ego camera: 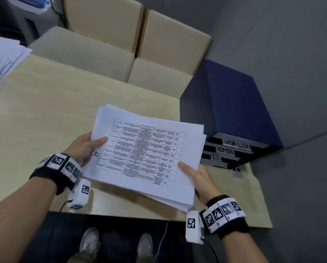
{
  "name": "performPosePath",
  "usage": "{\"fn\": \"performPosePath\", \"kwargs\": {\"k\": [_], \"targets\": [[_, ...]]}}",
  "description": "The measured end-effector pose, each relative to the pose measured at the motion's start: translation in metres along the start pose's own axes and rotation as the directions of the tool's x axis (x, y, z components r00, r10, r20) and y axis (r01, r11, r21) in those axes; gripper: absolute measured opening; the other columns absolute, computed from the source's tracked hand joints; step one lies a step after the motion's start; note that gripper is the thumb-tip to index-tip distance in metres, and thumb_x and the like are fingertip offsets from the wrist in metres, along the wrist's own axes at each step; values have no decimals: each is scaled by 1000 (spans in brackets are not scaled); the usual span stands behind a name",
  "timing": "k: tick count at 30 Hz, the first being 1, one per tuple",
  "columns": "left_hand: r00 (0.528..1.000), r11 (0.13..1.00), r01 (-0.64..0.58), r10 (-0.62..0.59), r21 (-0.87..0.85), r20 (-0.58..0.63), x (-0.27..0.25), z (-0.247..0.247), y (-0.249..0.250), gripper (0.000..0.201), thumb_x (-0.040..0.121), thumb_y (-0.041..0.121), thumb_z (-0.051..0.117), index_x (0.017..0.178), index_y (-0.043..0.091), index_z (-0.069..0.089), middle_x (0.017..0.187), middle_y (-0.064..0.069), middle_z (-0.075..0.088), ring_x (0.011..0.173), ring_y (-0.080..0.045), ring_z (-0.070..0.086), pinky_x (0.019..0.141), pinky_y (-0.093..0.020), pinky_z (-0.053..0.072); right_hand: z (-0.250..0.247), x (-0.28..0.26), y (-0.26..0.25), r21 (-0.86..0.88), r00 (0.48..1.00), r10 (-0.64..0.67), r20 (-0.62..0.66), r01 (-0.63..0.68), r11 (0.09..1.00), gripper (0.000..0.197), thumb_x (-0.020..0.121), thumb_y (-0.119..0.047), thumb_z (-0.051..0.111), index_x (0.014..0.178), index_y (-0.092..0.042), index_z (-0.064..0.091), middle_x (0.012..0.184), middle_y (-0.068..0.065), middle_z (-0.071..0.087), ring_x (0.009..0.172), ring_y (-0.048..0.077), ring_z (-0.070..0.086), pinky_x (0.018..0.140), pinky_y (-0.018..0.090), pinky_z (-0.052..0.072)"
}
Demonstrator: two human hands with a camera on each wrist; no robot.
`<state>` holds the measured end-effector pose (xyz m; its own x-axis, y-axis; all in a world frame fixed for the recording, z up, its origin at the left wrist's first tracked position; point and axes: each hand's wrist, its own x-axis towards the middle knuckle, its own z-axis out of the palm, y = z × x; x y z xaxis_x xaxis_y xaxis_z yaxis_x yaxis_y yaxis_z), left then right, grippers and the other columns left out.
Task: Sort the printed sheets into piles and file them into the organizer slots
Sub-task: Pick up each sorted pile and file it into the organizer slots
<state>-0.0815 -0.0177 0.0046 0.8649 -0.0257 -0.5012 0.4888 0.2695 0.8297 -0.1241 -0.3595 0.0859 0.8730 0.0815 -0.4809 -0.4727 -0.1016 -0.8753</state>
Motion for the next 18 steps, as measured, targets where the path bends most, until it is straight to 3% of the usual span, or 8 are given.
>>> {"fn": "performPosePath", "kwargs": {"k": [2,5,6,8,11,14,18], "targets": [[1000,998,18,-19,59,7,-6,23,-8,27,93,15,60,117,3,61,105,-18,73,89,-33,73,68,-39,59,-21,-12,9,-5,999,0,-41,0,1000,24,95,-18,61,118,-13,64,113,3,74,104,20,71,90,38,56],[996,973,82,-73,214,-49,-15,68,-32,18,96,18,58,101,3,64,75,-7,74,60,-18,69,54,-23,54,-65,-27,29,-21,994,2,-109,-4,1000,16,96,-14,60,109,-9,68,106,9,75,97,24,73,87,41,57],[995,948,96,-81,303,-63,-18,81,-43,18,96,22,57,94,5,63,69,-3,68,57,-17,64,55,-22,50,-83,-32,37,-6,991,13,-131,-14,1000,14,95,-12,61,106,-7,69,105,11,75,96,26,73,86,41,57],[996,884,86,-68,460,-55,-24,108,-71,25,96,26,57,80,8,56,64,-2,54,60,-21,50,59,-29,39,-121,-43,56,3,987,21,-157,-21,1000,16,94,-10,62,107,-4,69,106,14,75,96,29,72,86,42,58],[998,890,44,-21,454,-55,-26,148,-114,30,93,27,63,73,8,53,64,-8,55,67,-23,51,67,-35,39,-181,-62,80,17,986,39,-164,-37,999,17,95,-12,61,109,-6,69,107,11,75,96,25,73,83,39,59],[999,914,-3,15,406,-28,-37,201,-131,36,81,44,69,77,10,59,71,-16,65,67,-24,60,71,-40,48,-233,-85,94,68,976,24,-215,-10,998,19,97,-14,58,112,-8,68,101,3,77,91,18,74,71,28,59],[996,925,-50,72,377,-45,-51,263,-120,26,92,29,65,77,9,60,56,1,59,46,-14,53,46,-20,40,-280,-102,103,179,954,4,-298,51,982,20,94,-13,60,111,-8,67,104,8,76,89,21,74,68,30,59]]}}
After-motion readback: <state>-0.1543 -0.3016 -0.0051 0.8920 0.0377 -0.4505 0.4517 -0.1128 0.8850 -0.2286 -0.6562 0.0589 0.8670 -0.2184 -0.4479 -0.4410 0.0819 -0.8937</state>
